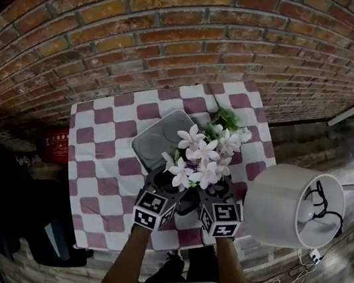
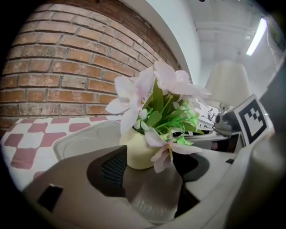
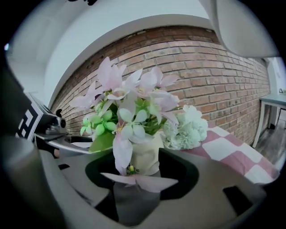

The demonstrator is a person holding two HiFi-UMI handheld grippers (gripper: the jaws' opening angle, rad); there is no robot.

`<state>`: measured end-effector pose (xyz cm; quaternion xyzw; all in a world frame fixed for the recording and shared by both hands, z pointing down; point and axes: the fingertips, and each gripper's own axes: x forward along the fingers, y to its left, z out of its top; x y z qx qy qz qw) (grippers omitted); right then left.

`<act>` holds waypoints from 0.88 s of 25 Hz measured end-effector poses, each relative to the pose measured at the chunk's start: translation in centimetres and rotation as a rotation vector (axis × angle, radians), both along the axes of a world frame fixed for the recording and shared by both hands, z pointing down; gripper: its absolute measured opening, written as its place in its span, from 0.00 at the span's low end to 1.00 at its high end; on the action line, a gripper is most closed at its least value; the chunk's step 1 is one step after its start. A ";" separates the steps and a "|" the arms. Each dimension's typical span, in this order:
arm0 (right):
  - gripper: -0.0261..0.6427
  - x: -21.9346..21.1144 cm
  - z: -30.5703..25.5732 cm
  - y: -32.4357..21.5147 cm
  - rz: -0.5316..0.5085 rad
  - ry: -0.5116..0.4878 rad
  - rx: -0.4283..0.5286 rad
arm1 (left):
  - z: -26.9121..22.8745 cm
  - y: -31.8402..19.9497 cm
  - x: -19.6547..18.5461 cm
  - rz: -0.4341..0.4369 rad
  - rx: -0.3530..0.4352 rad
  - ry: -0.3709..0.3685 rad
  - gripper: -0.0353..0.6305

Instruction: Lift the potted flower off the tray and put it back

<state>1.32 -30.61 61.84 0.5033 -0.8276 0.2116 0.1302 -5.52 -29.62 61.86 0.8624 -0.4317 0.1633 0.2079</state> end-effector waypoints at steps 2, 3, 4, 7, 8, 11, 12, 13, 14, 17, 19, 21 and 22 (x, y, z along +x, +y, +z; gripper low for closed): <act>0.43 -0.1 0.0 0.0 -0.007 -0.002 0.005 | 0.1 -0.1 -0.1 0.003 -0.001 0.014 0.59; 0.43 -0.1 0.0 0.0 -0.015 -0.004 0.006 | 0.1 -0.2 -0.1 0.007 -0.001 0.021 0.59; 0.43 -0.3 -0.1 0.0 -0.027 -0.007 0.009 | 0.1 -0.2 -0.1 0.013 0.002 0.025 0.59; 0.35 -0.7 -0.2 0.0 -0.054 -0.026 0.017 | 0.0 -0.3 0.0 0.035 0.016 0.036 0.59; 0.35 -0.7 -0.3 0.0 -0.055 -0.030 0.019 | 0.0 -0.3 0.1 0.043 0.018 0.040 0.58; 0.35 -0.7 -0.2 0.1 -0.058 -0.024 0.017 | -0.1 -0.2 0.3 0.051 0.023 0.042 0.55; 0.35 -0.7 -0.2 0.1 -0.060 -0.021 0.016 | -0.1 -0.1 0.3 0.049 0.025 0.041 0.55; 0.34 -0.8 -0.3 0.2 -0.060 -0.019 0.016 | -0.1 -0.1 0.3 0.048 0.028 0.039 0.55; 0.34 -0.8 -0.4 0.2 -0.059 -0.016 0.018 | -0.2 -0.1 0.3 0.046 0.033 0.039 0.54; 0.33 -1.0 -1.0 0.1 -0.055 -0.009 0.035 | -0.9 0.0 0.2 0.041 0.060 0.039 0.52; 0.33 -1.2 -1.5 0.1 -0.060 -0.007 0.048 | -1.4 0.1 0.0 0.036 0.076 0.042 0.52; 0.33 -1.3 -1.8 0.3 -0.064 0.001 0.058 | -1.7 0.3 0.0 0.031 0.087 0.039 0.51; 0.33 -1.4 -1.9 0.4 -0.064 0.002 0.061 | -1.8 0.4 -0.1 0.031 0.093 0.034 0.50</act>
